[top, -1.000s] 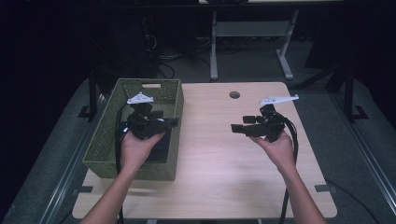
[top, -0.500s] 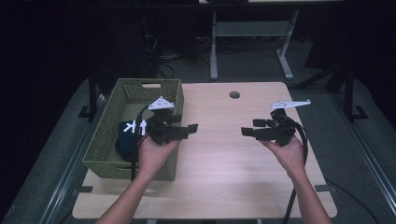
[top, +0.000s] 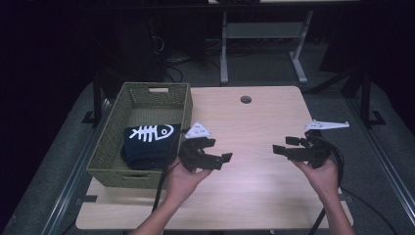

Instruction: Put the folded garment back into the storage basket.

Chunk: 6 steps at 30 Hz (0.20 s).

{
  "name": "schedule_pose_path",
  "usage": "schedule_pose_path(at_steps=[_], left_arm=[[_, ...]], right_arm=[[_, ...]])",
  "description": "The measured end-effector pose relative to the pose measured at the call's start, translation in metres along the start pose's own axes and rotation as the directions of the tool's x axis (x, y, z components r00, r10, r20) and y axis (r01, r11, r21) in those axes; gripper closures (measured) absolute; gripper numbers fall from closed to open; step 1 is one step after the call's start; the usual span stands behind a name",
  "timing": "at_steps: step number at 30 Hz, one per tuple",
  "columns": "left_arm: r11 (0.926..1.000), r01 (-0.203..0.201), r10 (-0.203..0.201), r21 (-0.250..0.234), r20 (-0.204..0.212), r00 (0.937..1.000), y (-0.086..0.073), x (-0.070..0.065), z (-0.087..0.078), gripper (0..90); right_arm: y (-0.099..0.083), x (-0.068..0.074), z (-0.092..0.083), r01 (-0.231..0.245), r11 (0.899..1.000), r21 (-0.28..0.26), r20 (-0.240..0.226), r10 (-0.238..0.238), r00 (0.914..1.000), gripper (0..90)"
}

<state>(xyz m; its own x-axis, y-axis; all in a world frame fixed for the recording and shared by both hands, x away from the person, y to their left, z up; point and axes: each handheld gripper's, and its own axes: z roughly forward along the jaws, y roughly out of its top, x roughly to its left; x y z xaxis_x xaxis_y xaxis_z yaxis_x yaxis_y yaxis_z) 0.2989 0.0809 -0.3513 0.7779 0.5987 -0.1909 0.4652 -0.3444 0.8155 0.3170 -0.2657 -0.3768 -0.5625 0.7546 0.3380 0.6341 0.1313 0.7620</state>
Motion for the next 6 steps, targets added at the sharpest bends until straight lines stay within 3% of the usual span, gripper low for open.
schedule_pose_path(at_steps=[3, 6], left_arm=[[0.9999, -0.016, 0.016, 0.006, 0.015, 0.9998, -0.008, -0.011, 0.009, 23.1], [1.0, 0.0, 0.0, 0.009, 0.045, 0.999, -0.016, -0.019, 0.016, 22.8]], right_arm=[[-0.013, -0.004, -0.007, -0.014, 1.0, -0.015, 0.018, 0.015, 0.9997, 24.2], [-0.027, -0.006, -0.016, -0.012, 0.999, -0.03, 0.032, 0.013, 0.9994, 24.2]])
